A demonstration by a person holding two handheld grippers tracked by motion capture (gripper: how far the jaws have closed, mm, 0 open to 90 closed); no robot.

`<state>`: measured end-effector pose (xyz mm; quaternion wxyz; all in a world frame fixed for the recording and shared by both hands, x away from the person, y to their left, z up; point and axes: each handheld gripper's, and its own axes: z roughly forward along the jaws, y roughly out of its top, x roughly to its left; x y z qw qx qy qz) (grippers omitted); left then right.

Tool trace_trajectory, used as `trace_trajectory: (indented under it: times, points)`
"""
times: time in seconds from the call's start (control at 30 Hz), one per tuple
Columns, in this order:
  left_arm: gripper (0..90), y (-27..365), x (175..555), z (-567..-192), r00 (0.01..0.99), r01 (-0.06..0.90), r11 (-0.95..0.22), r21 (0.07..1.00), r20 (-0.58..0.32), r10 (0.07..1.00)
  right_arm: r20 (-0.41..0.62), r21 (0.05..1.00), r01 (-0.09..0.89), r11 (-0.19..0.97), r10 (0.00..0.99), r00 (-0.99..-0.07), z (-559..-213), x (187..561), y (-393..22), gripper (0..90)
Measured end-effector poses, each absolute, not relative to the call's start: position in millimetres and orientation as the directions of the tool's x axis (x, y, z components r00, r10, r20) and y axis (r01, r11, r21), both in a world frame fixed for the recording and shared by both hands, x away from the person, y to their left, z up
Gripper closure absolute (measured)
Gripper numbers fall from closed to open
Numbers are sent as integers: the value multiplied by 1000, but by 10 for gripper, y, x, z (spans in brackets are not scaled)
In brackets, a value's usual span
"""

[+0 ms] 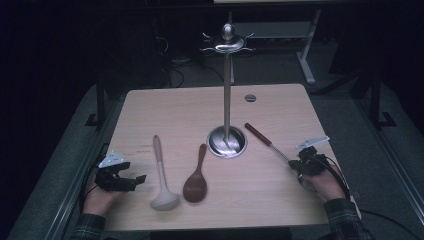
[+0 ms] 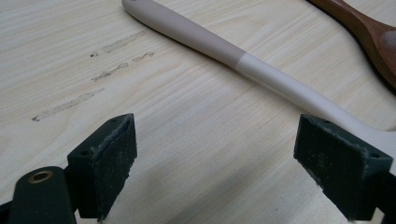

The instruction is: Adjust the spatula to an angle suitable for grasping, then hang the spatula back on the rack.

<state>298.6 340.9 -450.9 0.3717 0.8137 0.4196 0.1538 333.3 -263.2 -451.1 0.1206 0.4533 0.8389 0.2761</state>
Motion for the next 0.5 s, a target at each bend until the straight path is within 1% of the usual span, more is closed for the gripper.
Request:
trace_trajectory:
  times: [0.13,0.17,0.27,0.3,0.33,0.37,0.4,0.43,0.5]
  points:
    - [129,3411,2984,-4514,601,568,-369,736,-63,797,45,568,701,432,834,-550,-4516,3343,-2635,897]
    - [129,3411,2983,-4515,601,568,-369,736,-63,797,27,573,691,439,833,-552,-4525,3361,-2648,897]
    - [129,3414,2982,-4512,602,566,-371,736,-62,796,44,573,699,429,835,-549,-4519,3369,-2661,893]
    - [129,3415,2984,-4512,600,567,-368,737,-64,797,90,587,705,399,832,-547,-4473,3361,-2663,848]
    - [129,3415,2984,-4512,600,567,-368,737,-64,797,90,587,705,399,832,-547,-4473,3361,-2663,848]
    - [129,3417,2984,-4512,599,569,-364,737,-68,798,81,597,689,411,824,-561,-4432,3376,-2640,806]
    - [129,3417,2984,-4512,599,569,-364,737,-68,798,81,597,689,411,824,-561,-4432,3376,-2640,806]
    - [129,3416,2982,-4511,598,571,-364,736,-69,798,91,595,693,407,823,-561,-4405,3410,-2600,764]
    - [129,3410,2977,-4516,592,572,-348,743,-81,802,94,588,697,409,822,-561,-4384,3449,-2566,728]
